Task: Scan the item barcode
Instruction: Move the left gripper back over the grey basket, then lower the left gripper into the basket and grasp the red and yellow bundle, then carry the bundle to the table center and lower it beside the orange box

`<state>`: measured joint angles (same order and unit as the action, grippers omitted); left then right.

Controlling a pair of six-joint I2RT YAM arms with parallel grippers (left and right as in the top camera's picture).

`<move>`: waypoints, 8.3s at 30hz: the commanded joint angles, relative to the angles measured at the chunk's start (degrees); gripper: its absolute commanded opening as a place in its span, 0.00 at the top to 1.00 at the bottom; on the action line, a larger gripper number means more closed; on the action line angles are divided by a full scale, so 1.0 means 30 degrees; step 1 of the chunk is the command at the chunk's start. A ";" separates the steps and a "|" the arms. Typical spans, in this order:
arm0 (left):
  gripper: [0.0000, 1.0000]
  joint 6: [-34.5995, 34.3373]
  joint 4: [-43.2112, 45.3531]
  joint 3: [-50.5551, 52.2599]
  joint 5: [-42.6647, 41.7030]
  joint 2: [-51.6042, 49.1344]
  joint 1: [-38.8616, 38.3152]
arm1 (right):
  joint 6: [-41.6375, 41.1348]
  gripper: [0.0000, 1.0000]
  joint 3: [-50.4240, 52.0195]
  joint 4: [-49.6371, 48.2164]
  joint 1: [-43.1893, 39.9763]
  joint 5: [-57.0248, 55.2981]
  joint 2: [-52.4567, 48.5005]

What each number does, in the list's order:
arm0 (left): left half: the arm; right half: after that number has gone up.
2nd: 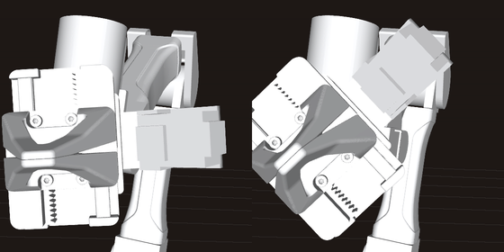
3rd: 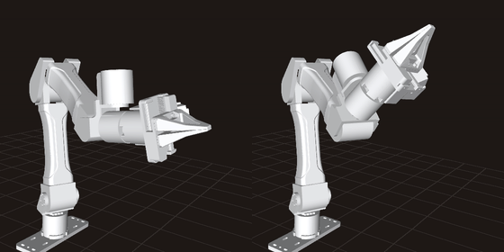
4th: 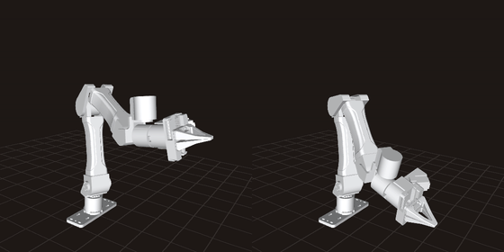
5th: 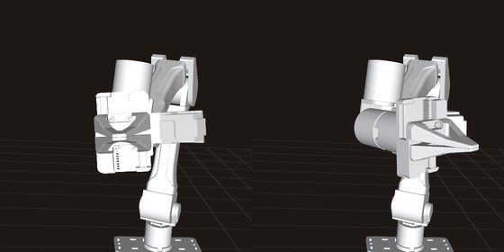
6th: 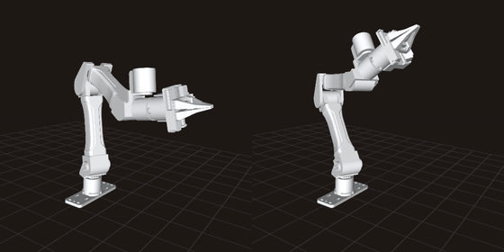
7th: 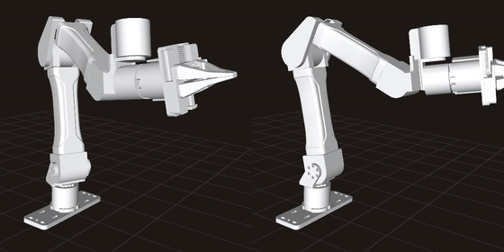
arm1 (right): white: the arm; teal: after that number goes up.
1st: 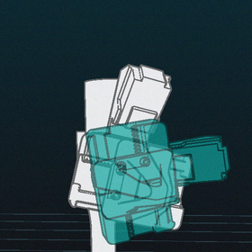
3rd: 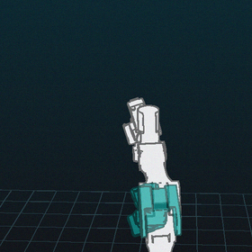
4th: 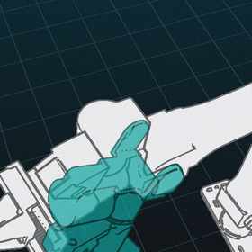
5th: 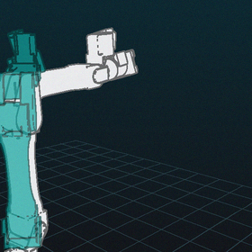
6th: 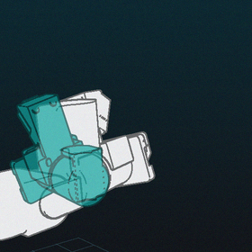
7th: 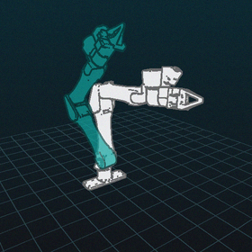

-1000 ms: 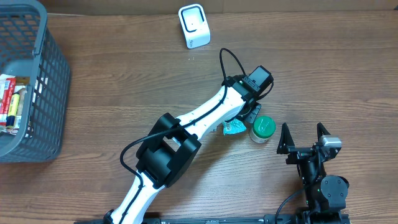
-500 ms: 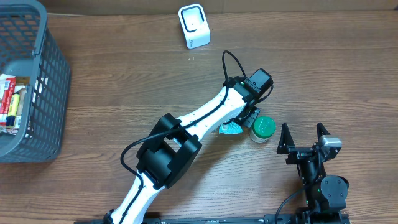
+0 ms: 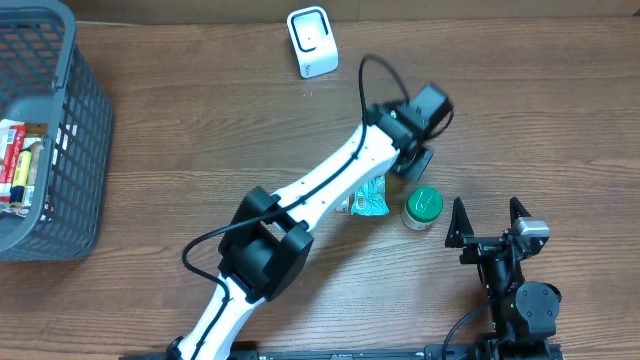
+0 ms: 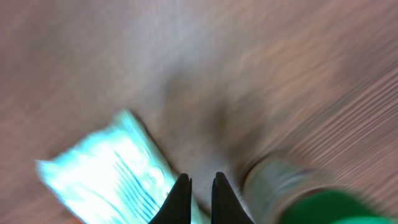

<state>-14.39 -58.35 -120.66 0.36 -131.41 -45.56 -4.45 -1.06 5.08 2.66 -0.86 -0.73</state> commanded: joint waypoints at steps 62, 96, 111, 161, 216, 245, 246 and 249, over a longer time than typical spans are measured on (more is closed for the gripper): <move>0.00 0.8276 -0.9952 -0.9114 -0.2637 -0.1639 2.9674 | 0.0066 0.00 0.0204 -0.0124 -0.0051 -0.0029 0.0189; 0.00 0.6586 -0.5566 -0.3730 -0.5158 0.5501 2.9033 | 0.0066 0.00 0.0204 -0.0124 -0.0051 -0.0029 0.0189; 0.00 1.0586 0.4000 0.7220 -0.5158 0.8663 2.9092 | 0.0066 0.00 0.0204 -0.0124 -0.0051 -0.0029 0.0189; 0.00 1.7223 0.7198 0.7184 -0.3490 0.2295 3.0957 | 0.0066 0.00 0.0204 -0.0124 -0.0051 -0.0029 0.0189; 0.96 1.2276 0.8692 0.7038 -0.3147 0.5493 3.0804 | 0.0066 0.00 0.0204 -0.0131 -0.0051 -0.0029 0.0189; 0.96 0.0270 0.0831 0.7038 -0.3198 1.7354 2.5325 | 0.0066 0.00 0.0204 -0.0131 -0.0051 -0.0029 0.0189; 0.96 -0.0015 -0.0197 0.7045 -0.3373 1.7347 2.4822 | 0.0066 0.00 0.0204 -0.0131 -0.0051 -0.0029 0.0189; 0.96 -0.0007 -0.2718 0.7213 -0.3497 1.7165 2.3066 | 0.0066 0.00 0.0204 -0.0124 -0.0051 -0.0029 0.0189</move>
<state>-9.04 -63.72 -99.35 -10.00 -79.70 27.62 -4.47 -1.06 5.08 2.66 -0.84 -0.73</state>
